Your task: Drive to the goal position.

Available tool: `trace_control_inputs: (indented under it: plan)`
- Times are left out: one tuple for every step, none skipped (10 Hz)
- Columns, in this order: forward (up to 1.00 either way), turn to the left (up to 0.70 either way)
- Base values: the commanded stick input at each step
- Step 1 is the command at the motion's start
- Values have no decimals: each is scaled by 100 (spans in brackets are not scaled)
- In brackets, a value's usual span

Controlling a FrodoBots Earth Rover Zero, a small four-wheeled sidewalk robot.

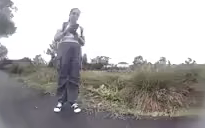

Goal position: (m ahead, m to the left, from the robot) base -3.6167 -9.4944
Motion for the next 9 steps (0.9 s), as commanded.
trace_control_inputs:
  plan:
    - [0, 0]
    - [0, 0]
    - [0, 0]
    - [0, 0]
    - [0, 0]
    - [0, -41]
    - [0, -85]
    - [0, -85]
    - [0, -85]
